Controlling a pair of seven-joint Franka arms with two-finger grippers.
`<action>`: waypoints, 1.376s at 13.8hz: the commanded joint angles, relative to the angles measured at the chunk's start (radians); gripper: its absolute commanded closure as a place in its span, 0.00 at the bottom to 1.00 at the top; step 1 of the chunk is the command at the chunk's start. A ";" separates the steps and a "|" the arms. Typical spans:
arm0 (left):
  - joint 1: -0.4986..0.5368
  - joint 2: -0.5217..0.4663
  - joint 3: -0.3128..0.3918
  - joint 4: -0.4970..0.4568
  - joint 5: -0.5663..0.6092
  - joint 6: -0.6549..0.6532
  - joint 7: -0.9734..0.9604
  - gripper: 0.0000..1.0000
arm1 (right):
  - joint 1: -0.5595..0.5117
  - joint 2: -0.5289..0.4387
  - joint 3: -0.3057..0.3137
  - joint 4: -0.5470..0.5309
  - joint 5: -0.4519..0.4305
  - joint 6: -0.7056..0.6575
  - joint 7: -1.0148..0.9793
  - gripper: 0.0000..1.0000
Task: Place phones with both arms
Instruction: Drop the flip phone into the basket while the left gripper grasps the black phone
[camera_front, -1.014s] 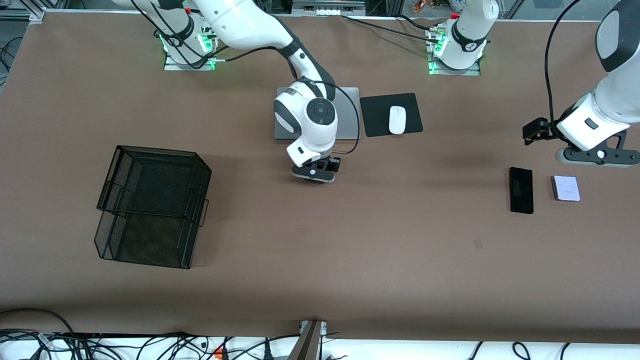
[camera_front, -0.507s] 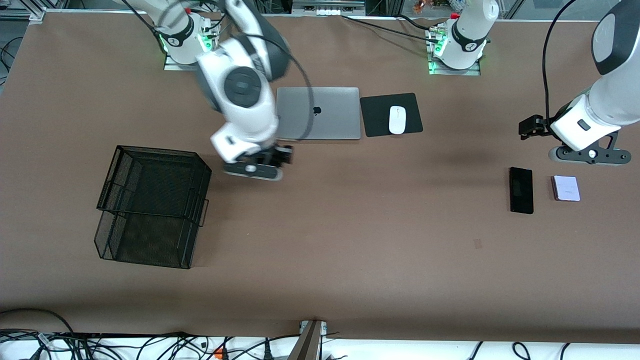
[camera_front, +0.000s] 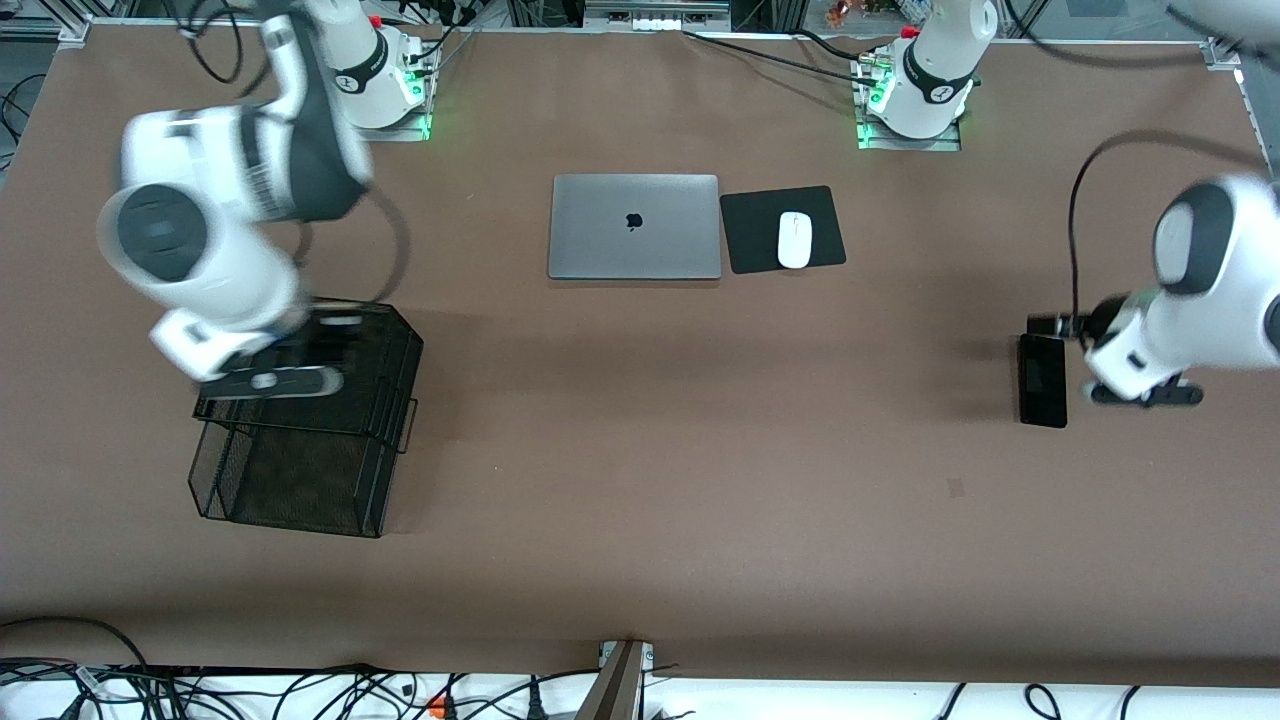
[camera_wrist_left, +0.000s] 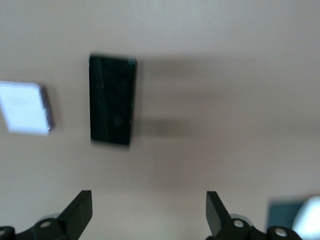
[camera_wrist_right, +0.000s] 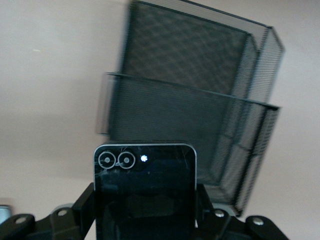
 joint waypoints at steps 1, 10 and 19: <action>0.017 0.064 -0.004 -0.037 0.026 0.159 0.012 0.00 | 0.015 -0.090 -0.097 -0.206 0.028 0.172 -0.162 0.85; 0.139 0.128 -0.021 -0.219 0.293 0.522 0.025 0.00 | -0.075 0.075 -0.113 -0.305 0.209 0.384 -0.239 0.21; 0.311 0.148 -0.159 -0.295 0.292 0.655 0.024 0.00 | -0.068 0.069 -0.113 -0.009 0.184 0.067 -0.185 0.00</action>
